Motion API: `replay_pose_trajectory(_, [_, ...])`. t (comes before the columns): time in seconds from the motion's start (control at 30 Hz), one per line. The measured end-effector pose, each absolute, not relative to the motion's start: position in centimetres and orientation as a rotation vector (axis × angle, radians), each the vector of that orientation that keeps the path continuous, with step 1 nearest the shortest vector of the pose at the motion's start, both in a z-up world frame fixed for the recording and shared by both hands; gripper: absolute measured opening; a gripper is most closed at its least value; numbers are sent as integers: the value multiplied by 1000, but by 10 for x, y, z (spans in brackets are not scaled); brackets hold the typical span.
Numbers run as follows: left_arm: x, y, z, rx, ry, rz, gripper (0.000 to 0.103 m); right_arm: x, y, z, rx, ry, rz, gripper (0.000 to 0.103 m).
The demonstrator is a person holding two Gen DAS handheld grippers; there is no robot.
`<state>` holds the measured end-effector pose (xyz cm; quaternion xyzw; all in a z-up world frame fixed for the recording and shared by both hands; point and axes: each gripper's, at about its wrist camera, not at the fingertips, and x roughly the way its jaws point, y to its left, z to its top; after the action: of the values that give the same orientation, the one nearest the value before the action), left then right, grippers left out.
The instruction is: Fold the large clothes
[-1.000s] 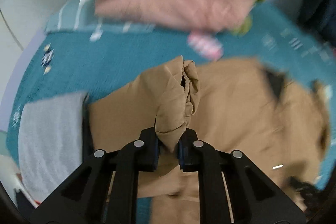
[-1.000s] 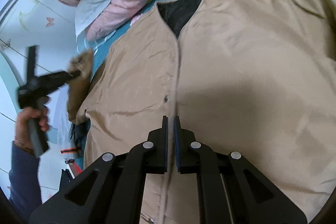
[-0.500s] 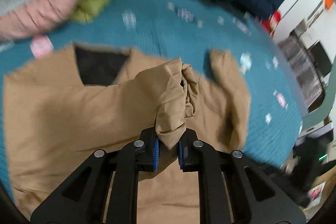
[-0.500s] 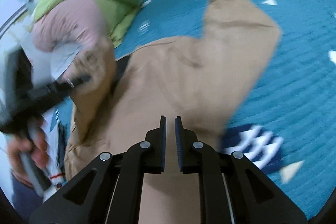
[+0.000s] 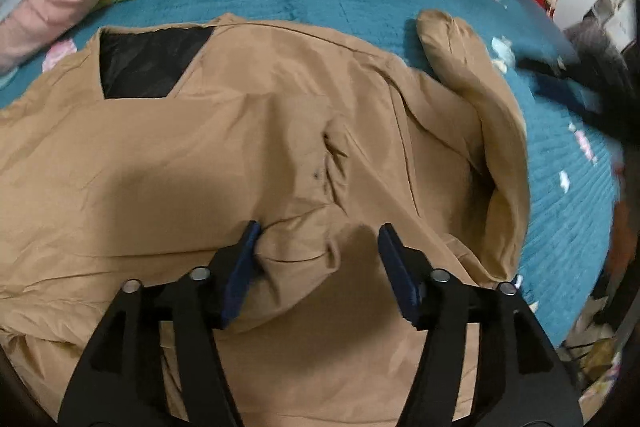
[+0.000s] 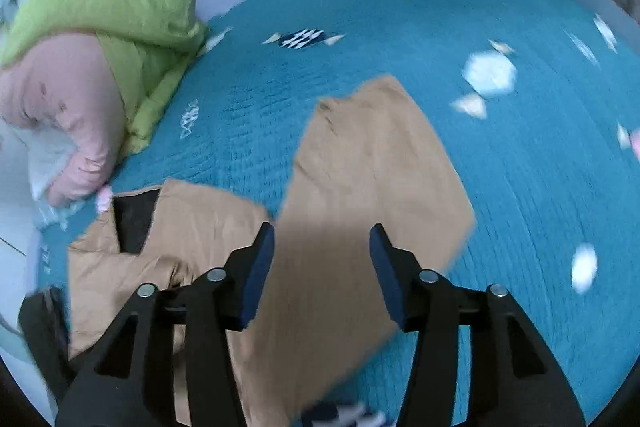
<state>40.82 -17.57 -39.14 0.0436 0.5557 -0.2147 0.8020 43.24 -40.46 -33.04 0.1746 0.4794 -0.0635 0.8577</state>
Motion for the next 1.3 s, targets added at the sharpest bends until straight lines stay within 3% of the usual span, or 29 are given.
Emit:
replay_pose_trajectory(0.07, [402, -187, -400, 138, 1175, -472, 72, 469, -397, -339, 323, 1070, -123, 52])
replay_pose_trajectory(0.3, [399, -198, -424, 203, 1189, -466, 79, 522, -397, -410, 240, 1306, -231, 52])
replay_pose_trajectory(0.33, [400, -197, -425, 199, 1192, -468, 80, 518, -406, -412, 272, 1277, -228, 43])
replay_pose_trajectory(0.37, [401, -196, -425, 196, 1194, -470, 81, 511, -417, -409, 311, 1235, -227, 23])
replay_pose_trajectory(0.4, [404, -196, -425, 192, 1195, -471, 81, 504, -426, -406, 364, 1203, -213, 15])
replay_pose_trajectory(0.53, [405, -195, -423, 177, 1197, -470, 82, 442, -470, -368, 546, 967, -170, 9])
replay_pose_trajectory(0.67, [407, -193, -418, 160, 1202, -461, 82, 337, -509, -355, 766, 786, -199, 10])
replay_pose_trajectory(0.87, [401, -190, -392, 86, 1165, -439, 82, 207, -551, -412, 1061, 726, -350, 17])
replay_pose_trajectory(1.0, [389, -201, -380, 95, 1136, -446, 82, 184, -564, -434, 1206, 689, -323, 23])
replay_pose_trajectory(1.13, [374, -217, -380, 125, 1124, -472, 82, 172, -580, -442, 1361, 582, -301, 43])
replay_pose_trajectory(1.3, [356, -244, -401, 197, 1177, -548, 82, 169, -603, -438, 1382, 526, -342, 48])
